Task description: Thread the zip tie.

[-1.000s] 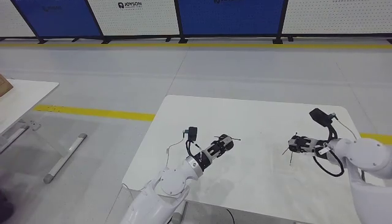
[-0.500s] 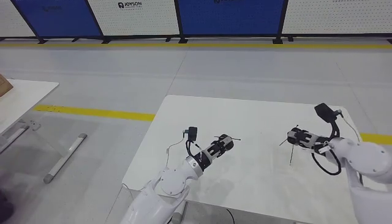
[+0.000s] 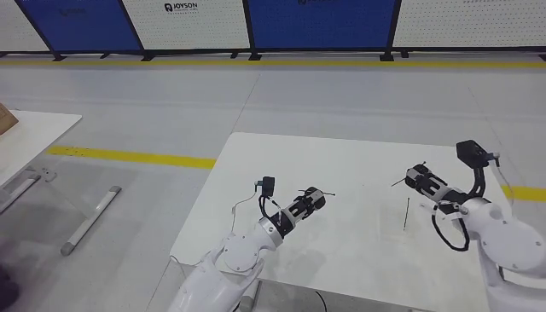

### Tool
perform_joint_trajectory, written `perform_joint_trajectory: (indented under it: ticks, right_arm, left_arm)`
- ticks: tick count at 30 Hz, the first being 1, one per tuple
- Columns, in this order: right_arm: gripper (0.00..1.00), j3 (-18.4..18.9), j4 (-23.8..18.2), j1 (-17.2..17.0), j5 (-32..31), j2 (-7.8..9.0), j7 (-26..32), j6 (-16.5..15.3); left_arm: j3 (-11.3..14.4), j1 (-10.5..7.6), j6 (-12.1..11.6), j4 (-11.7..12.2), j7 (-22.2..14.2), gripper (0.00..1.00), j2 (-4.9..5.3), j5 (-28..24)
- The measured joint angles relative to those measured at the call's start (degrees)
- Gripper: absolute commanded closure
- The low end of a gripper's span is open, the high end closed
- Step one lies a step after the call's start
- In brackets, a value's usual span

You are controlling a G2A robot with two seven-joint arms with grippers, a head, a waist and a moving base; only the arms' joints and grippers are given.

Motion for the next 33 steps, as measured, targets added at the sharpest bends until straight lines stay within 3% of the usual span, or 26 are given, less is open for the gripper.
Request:
perform_joint_trajectory:
  ticks: [7, 12, 18, 33]
  right_arm:
    - [1.0, -0.5, -0.3, -0.7, -1.0, -0.01, -1.5, -0.8]
    - [1.0, -2.6, -3.4, -3.6, 0.5, -0.68, -12.2, -1.3]
    - [1.0, -9.4, -5.3, -5.4, -4.4, -1.62, -23.8, 1.0]
    - [1.0, -9.6, -4.8, -5.8, -4.0, -1.71, -25.3, 0.4]
  left_arm:
    - [0.0, 0.0, 0.0, 0.0, 0.0, 1.0, 0.0, 0.0]
    - [0.0, 0.0, 0.0, 0.0, 0.0, 1.0, 0.0, 0.0]
    - [0.0, 0.0, 0.0, 0.0, 0.0, 1.0, 0.0, 0.0]
    - [0.0, -0.01, 0.0, 0.0, 0.1, 1.0, 0.0, 0.0]
